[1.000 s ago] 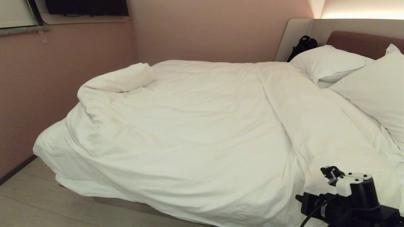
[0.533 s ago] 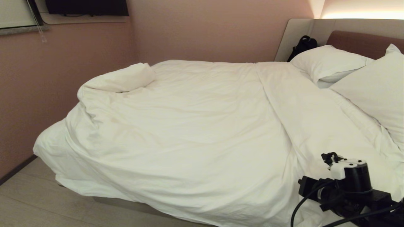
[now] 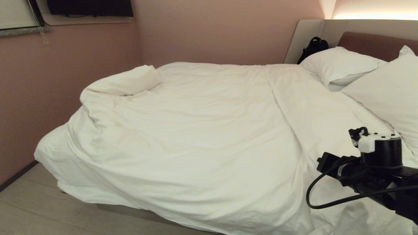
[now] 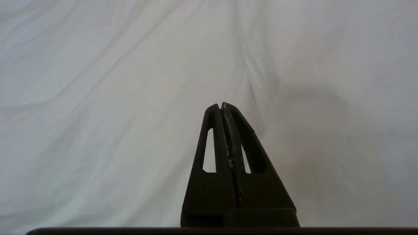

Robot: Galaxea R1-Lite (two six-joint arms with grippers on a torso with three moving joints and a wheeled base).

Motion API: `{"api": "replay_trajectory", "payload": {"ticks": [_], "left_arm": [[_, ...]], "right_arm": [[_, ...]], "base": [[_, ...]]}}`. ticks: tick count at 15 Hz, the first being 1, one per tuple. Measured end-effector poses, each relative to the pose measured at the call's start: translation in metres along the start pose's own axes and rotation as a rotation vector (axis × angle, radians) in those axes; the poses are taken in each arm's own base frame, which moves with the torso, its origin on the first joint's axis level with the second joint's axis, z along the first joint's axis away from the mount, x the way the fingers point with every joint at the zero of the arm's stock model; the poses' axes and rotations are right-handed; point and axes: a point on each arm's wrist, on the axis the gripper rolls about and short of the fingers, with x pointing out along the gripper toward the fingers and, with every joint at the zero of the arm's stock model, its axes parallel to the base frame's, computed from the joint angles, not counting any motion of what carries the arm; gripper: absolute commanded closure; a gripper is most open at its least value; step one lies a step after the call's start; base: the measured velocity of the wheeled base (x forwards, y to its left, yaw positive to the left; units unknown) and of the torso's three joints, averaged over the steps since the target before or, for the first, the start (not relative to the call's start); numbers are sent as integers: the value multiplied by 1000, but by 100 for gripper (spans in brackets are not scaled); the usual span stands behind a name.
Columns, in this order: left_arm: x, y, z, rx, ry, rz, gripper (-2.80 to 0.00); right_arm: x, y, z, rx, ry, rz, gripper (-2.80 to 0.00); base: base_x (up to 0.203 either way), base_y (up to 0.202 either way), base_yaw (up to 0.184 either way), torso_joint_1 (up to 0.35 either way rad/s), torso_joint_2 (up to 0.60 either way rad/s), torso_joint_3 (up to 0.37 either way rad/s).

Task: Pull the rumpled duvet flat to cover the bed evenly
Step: Flatten the corners of the folded blanket

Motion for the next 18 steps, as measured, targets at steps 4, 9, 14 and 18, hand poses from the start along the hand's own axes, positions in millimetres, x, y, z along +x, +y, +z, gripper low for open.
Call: {"api": "replay_trajectory", "payload": {"ticks": [4, 9, 14, 18], "left_arm": [[0, 0, 0, 0, 0, 0, 0], [0, 0, 0, -1, 0, 0, 0], [0, 0, 0, -1, 0, 0, 0], [0, 0, 0, -1, 0, 0, 0]], "right_arm": [[-12, -6, 0, 4, 87, -88, 0], [-21, -29, -22, 9, 246, -241, 0], [-13, -57, -49, 37, 415, -350, 0], [-13, -68, -81, 14, 548, -361, 0]], "base": [[0, 0, 0, 0, 0, 0], [0, 0, 0, 0, 0, 0], [0, 0, 0, 0, 0, 0], [0, 0, 0, 0, 0, 0]]}}
